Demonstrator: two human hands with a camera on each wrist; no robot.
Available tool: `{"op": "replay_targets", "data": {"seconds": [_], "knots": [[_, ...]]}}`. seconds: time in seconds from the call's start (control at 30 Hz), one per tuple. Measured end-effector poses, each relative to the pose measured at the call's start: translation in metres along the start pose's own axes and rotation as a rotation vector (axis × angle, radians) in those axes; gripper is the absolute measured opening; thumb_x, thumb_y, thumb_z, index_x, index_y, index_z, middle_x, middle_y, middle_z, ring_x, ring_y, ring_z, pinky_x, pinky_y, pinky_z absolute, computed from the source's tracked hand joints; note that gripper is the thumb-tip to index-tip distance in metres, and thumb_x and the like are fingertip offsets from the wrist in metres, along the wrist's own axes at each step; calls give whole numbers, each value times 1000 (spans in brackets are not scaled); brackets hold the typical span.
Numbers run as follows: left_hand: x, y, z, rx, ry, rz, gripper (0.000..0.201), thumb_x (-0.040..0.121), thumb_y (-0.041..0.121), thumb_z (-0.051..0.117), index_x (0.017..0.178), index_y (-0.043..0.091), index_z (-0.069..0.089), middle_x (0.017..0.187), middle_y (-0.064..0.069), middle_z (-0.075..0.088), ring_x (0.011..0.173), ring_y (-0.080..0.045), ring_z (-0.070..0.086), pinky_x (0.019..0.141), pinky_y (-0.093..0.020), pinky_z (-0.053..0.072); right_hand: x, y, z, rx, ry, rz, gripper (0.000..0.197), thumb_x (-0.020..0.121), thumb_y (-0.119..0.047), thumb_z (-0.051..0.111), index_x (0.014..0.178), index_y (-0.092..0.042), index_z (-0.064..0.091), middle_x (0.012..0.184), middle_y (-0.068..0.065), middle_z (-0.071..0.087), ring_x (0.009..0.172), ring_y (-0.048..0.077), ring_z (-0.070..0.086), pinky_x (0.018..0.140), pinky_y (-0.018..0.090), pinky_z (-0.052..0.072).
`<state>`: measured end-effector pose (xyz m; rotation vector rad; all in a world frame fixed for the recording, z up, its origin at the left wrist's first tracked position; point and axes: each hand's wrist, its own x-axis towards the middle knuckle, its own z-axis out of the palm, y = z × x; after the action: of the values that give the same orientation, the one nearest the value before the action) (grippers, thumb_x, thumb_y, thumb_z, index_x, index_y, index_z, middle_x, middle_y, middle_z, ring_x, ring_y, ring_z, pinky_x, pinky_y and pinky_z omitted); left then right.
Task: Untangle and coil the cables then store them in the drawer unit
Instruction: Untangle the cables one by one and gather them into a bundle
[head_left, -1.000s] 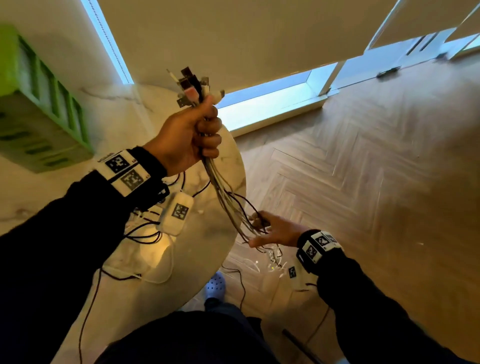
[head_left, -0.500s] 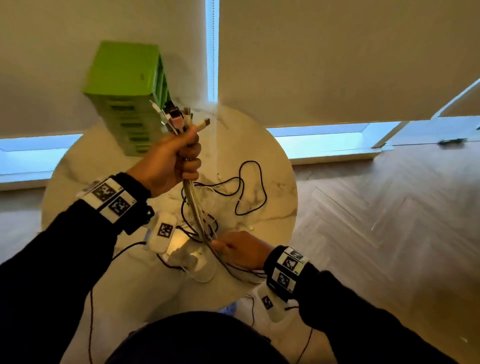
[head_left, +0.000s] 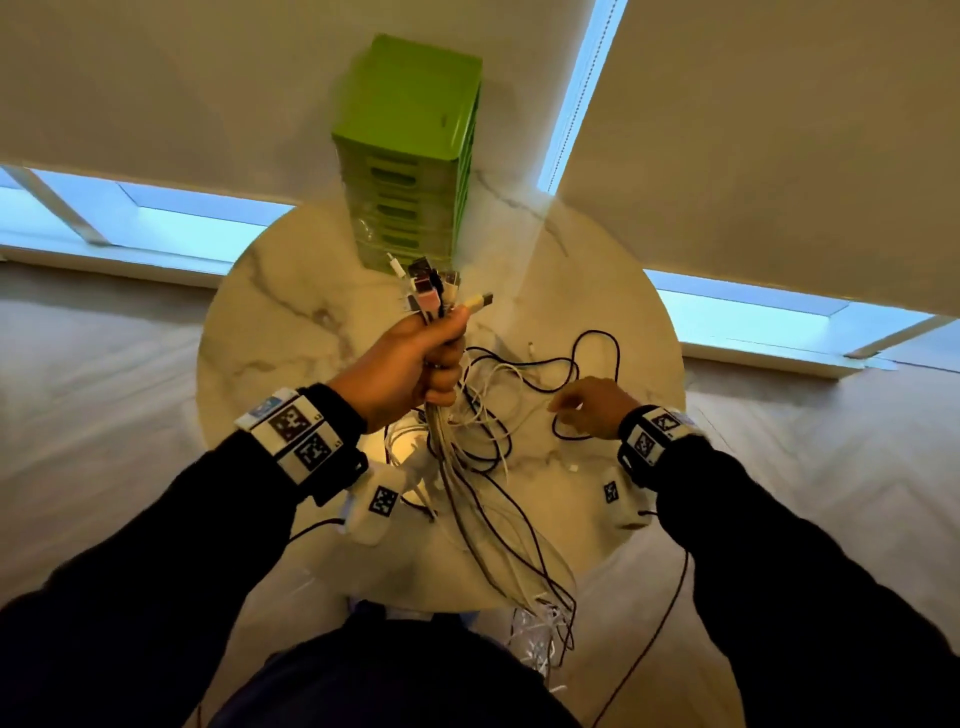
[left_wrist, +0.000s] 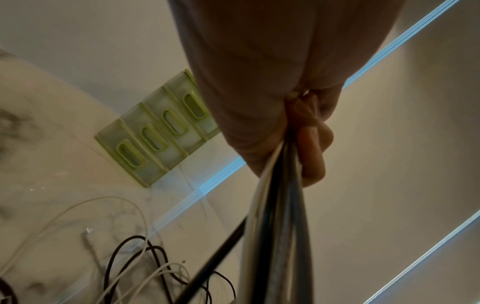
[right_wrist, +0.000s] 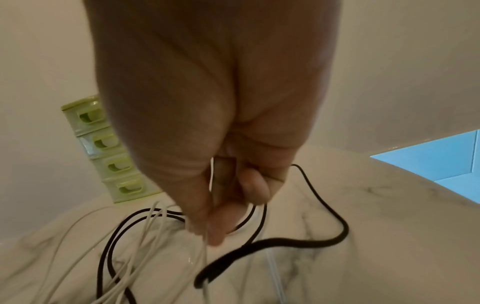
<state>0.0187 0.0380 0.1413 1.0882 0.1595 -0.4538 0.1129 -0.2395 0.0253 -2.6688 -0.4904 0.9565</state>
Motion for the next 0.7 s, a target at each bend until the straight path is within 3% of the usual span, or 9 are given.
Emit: {"op": "replay_targets", "data": {"seconds": [0.07,0.13,0.2,0.27,0.4,0.5,0.57,0.63,0.7], "knots": [[-1,-3,-2,-11,15,-3,33,104,33,43,74,22,35,65,4,20,55,-13,11,49,-25,19,5,-2,0,115,140,6,17,91,-10,63,101,-24,63,97,7,71,89,27,66,78,32,50],[-1,-5,-5,-21,23,-3,32,105,32,42,75,23,35,65,4,19,56,-14,10,49,-25,18,11,-4,-10,210,291,16,25,91,-9,59,109,-25,54,87,10,69,75,29,66,73,40,56],[0,-6,-7,-21,32,-2,32,104,33,43,75,23,35,66,4,18,56,-14,10,51,-27,17,14,-5,-28,179,457,-39,28,93,-4,56,117,-16,60,95,14,70,81,31,67,79,39,55],[2,-8,-8,-15,48,3,32,105,34,43,75,24,34,68,2,16,57,-14,10,52,-27,17,13,-8,-47,105,617,-123,21,96,-4,56,109,-13,70,104,14,67,92,33,66,86,42,53],[7,-9,-9,-43,80,17,35,105,34,43,72,24,35,68,3,16,56,-12,11,52,-27,16,-6,-28,-77,23,840,-181,13,101,-19,56,108,-20,67,114,11,47,81,28,58,76,39,50],[12,-10,-8,-76,97,24,41,105,34,43,69,17,49,71,1,12,56,-12,10,53,-27,15,-23,-43,-84,101,846,-191,14,101,-20,49,108,-21,61,103,3,52,80,24,57,74,37,48],[15,-12,-7,-95,128,29,41,106,33,43,80,5,55,71,1,12,57,-12,9,52,-26,16,-34,-54,-75,310,797,-193,14,99,-16,50,102,-17,63,100,2,64,88,20,64,78,30,50],[18,-14,-5,-134,160,43,32,105,32,45,77,18,47,66,4,16,54,-10,13,50,-24,19,-45,-67,-58,541,759,-214,12,98,-12,54,100,-15,66,99,3,71,92,16,69,82,26,54],[21,-16,-3,-150,191,64,29,104,31,48,77,26,40,62,7,20,50,-8,17,51,-24,23,-51,-80,-37,672,763,-267,13,100,-11,56,102,-16,68,98,3,74,91,12,72,86,33,58]]}}
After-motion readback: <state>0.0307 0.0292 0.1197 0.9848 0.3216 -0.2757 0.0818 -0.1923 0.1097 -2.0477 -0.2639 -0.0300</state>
